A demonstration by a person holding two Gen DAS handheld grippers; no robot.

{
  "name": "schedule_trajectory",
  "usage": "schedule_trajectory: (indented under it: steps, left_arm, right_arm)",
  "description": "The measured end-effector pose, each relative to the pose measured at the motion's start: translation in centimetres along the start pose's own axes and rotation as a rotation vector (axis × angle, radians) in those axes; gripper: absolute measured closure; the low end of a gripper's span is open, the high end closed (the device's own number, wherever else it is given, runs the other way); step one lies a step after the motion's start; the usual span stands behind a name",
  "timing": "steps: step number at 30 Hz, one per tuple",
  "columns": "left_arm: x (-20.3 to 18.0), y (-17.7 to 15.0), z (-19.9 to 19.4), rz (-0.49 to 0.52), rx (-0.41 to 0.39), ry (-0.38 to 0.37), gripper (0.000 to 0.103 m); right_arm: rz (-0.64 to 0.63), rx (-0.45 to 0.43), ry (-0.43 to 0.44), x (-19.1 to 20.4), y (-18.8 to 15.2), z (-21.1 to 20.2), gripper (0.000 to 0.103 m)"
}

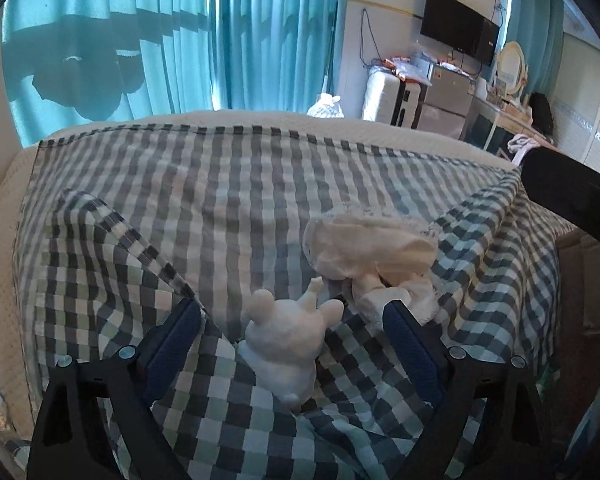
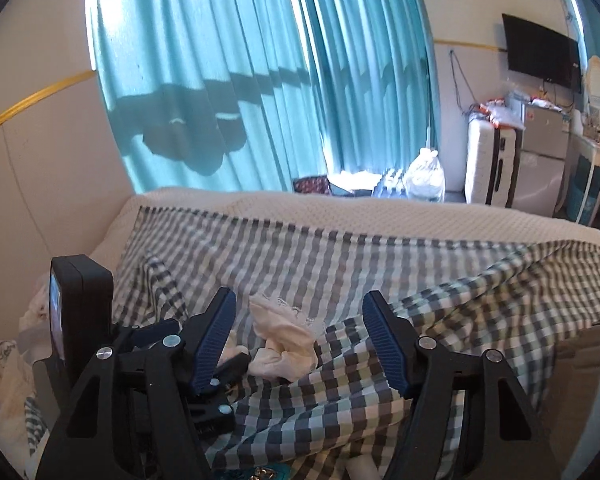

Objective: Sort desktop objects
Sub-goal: 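Move both tools back to the pile toward the white plush toys, then grasp a white plush toy with the left tool while the right tool grasps another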

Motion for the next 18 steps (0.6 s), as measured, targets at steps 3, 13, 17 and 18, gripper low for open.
schedule_trajectory:
  steps: [3,13,17,18]
  left_arm:
    - [0.0,-0.9,1.3,0.009,0.04,0.019,0.014]
    - [2.0,-2.6,2.0,-0.068,0.075,0.001,0.05]
    - [2.9,-2.6,1.3,-0.077,0.051,-0.012,0.057]
    - [2.9,-2.6,1.0,-0.072,0.043,-0.012,0.057]
  right_arm:
    - [-0.01,0.038,0.008,0.3,-0.7,2.0,0.037]
    - [-0.066,0.168,0.061,2.6,-3.5,7.4,0.037]
    - [-0.069,0.2,0.088,2.9,-4.6,8.3,0.09]
    - [-0.062,0.196,0.096,2.8,-4.6,8.1,0.095]
Point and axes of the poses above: each gripper's, at about its wrist camera, not at the fingertips, and z roughly the way its jaws point, x to its left, y to its top, the point moved 3 cm from there along z, roughly the way its jaws point, and after that the axes turned 5 degrees about -y, right-handed, at the moved point
